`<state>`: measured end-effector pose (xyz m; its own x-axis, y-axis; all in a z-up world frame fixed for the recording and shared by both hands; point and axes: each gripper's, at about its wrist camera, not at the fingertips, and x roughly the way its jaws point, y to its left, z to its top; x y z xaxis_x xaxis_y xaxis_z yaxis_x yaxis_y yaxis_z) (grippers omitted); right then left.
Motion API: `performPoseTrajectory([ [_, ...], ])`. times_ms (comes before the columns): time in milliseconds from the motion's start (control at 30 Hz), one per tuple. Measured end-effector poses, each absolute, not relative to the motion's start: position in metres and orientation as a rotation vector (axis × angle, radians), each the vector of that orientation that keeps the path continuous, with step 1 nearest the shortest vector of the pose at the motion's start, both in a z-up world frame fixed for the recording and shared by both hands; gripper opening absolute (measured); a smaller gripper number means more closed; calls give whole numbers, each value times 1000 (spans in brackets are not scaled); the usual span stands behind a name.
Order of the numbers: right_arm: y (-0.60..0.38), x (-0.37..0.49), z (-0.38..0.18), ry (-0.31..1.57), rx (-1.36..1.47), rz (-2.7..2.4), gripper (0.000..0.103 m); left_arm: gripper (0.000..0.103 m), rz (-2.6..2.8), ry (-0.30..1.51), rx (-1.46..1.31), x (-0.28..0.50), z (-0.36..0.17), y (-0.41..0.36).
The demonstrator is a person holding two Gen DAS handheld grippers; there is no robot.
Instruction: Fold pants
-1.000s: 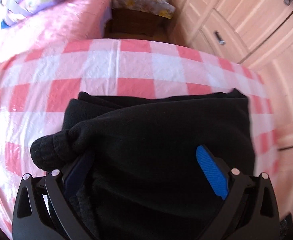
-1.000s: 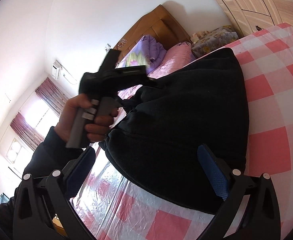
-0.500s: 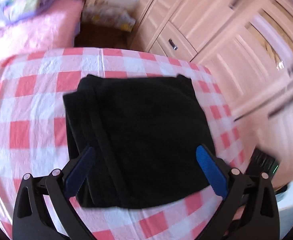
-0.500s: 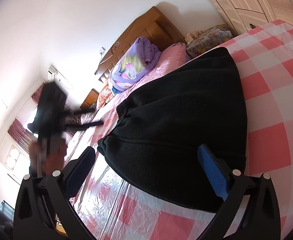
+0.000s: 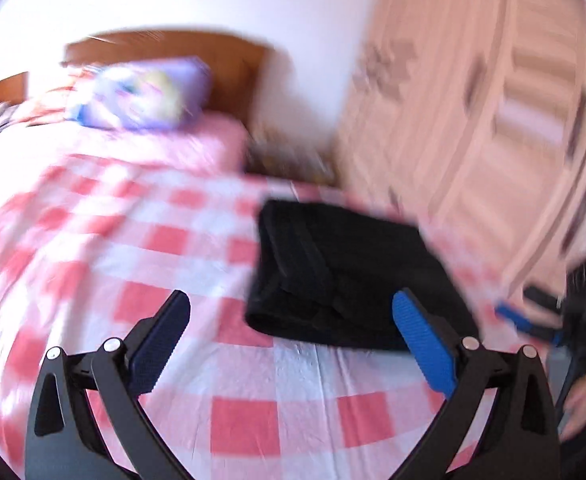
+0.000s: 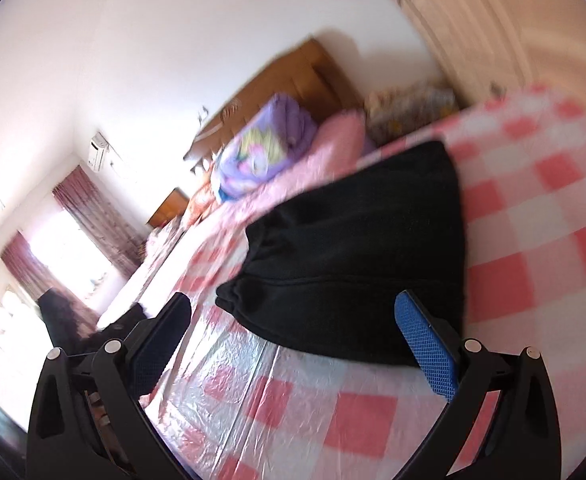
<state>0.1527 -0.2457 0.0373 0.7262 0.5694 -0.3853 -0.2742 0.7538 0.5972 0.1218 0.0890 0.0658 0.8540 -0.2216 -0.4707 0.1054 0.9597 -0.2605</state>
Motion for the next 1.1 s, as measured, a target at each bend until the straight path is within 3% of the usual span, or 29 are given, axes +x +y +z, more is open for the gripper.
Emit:
performPoseTrajectory([
  [300,-210,50,58,440,213,153,99,102,32,260,44,12,92,28],
  [567,-192,40,5,554,121,81,99,102,51,415,102,24,50,-18],
  [800,-188,47,-18,643,104,65,99,102,-21,668,46,52,8,-23],
  [1100,-191,51,-24,679,115,36,99,102,-22,681,44,51,-2,-18],
])
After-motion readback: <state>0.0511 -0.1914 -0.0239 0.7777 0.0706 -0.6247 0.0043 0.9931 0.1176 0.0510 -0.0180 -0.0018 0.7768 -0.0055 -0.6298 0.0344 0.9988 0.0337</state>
